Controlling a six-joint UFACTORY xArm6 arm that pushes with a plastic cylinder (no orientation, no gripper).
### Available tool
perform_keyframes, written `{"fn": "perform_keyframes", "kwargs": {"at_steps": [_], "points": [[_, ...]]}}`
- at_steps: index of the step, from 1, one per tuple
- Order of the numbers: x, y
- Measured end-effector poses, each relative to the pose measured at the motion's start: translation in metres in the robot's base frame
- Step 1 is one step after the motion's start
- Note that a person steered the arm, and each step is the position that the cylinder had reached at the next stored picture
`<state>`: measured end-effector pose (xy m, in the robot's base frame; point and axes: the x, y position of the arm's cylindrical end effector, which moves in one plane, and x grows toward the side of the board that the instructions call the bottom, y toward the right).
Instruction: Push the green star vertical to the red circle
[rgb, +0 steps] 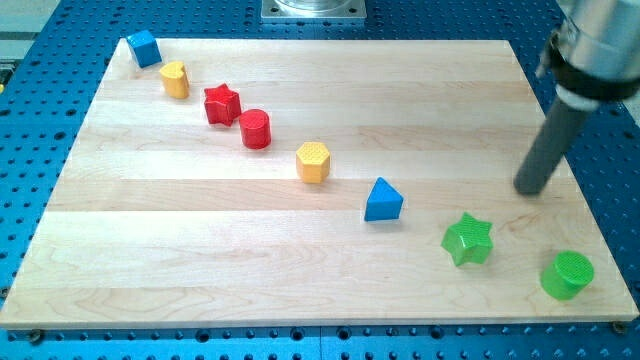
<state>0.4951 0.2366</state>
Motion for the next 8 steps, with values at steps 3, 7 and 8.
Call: {"fn": "perform_keyframes", "kwargs": {"at_steps": [3,7,8], "points": [[0.054,-0.052],[0.124,-0.121],[0.124,-0.147]]}}
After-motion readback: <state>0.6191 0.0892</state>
